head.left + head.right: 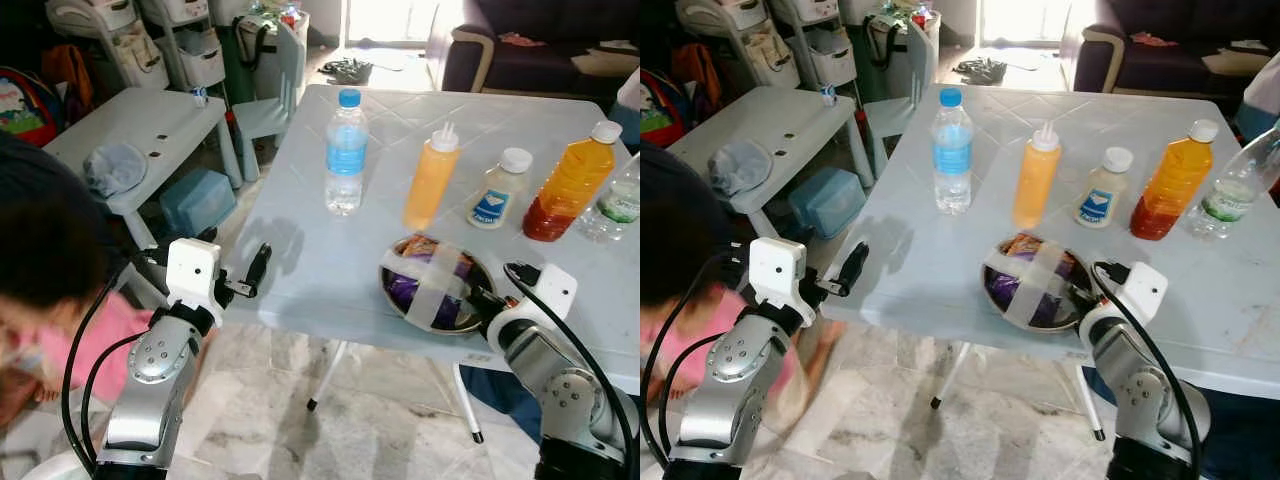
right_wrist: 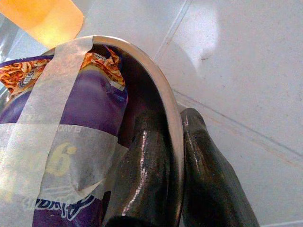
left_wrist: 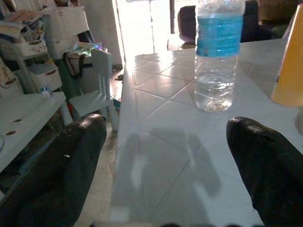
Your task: Restocking fridge
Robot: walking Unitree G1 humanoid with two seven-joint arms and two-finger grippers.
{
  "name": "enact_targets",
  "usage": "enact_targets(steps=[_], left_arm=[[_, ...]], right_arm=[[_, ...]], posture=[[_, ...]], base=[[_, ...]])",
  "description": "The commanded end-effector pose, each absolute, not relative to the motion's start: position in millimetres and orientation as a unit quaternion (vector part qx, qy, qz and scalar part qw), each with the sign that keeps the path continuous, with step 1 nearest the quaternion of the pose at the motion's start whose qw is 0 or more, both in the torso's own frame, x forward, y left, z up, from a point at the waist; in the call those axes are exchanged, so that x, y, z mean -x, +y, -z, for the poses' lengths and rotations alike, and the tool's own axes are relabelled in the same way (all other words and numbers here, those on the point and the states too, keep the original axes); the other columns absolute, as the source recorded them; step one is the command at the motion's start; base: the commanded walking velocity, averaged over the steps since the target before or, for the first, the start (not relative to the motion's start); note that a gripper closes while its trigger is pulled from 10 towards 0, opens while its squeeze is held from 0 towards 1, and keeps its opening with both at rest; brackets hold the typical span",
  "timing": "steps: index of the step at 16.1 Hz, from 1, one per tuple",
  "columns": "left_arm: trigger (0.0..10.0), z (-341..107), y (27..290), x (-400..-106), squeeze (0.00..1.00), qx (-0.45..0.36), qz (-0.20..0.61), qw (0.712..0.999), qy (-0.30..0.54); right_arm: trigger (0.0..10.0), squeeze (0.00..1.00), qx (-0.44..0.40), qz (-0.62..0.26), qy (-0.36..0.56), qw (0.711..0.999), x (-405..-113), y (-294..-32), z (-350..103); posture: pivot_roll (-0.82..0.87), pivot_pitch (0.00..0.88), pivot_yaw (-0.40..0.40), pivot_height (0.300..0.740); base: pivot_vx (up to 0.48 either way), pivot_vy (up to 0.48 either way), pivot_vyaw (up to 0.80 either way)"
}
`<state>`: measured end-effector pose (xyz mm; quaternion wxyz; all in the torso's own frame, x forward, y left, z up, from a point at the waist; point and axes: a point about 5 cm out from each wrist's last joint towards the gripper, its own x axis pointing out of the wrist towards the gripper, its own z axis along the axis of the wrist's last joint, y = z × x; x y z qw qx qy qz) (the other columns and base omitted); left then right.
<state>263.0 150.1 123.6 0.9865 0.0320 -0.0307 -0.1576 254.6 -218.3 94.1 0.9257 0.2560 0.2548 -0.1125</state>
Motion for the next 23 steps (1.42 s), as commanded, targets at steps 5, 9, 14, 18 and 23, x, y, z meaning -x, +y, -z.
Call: enact_targets(steps=[5,9,14,18,23], left_arm=[[10.0,-110,165,-261,0.00,-0.051,0.070,0.996,0.013],[10.0,-109,162,-266,0.00,-0.048,0.068,0.996,0.010],[10.0,-109,161,-268,0.00,-0.049,0.064,0.997,0.011],[10.0,-106,158,-269,0.00,-0.048,0.067,0.997,0.015],[10.0,-107,158,-270,0.00,-0.049,0.067,0.996,0.014]], right_arm=[[0.0,0.00,-0.230,0.118,0.265,0.929,-247,-212,-81],[3.1,0.00,-0.191,0.092,0.181,0.960,-251,-197,-102],[10.0,0.00,-0.170,0.103,0.133,0.971,-252,-202,-110],[10.0,0.00,-0.161,0.100,0.107,0.976,-255,-202,-113],[10.0,0.00,-0.173,0.074,0.080,0.979,-257,-195,-120]], posture=[[-0.02,0.002,0.041,0.740],[-0.03,0.000,0.041,0.740],[-0.04,0.000,0.045,0.740],[-0.04,0.000,0.048,0.740],[-0.04,0.000,0.049,0.740]], base=[[0.000,0.000,0.00],[0.000,0.000,0.00],[0.000,0.000,0.00],[0.000,0.000,0.00],[-0.205,0.000,0.32]])
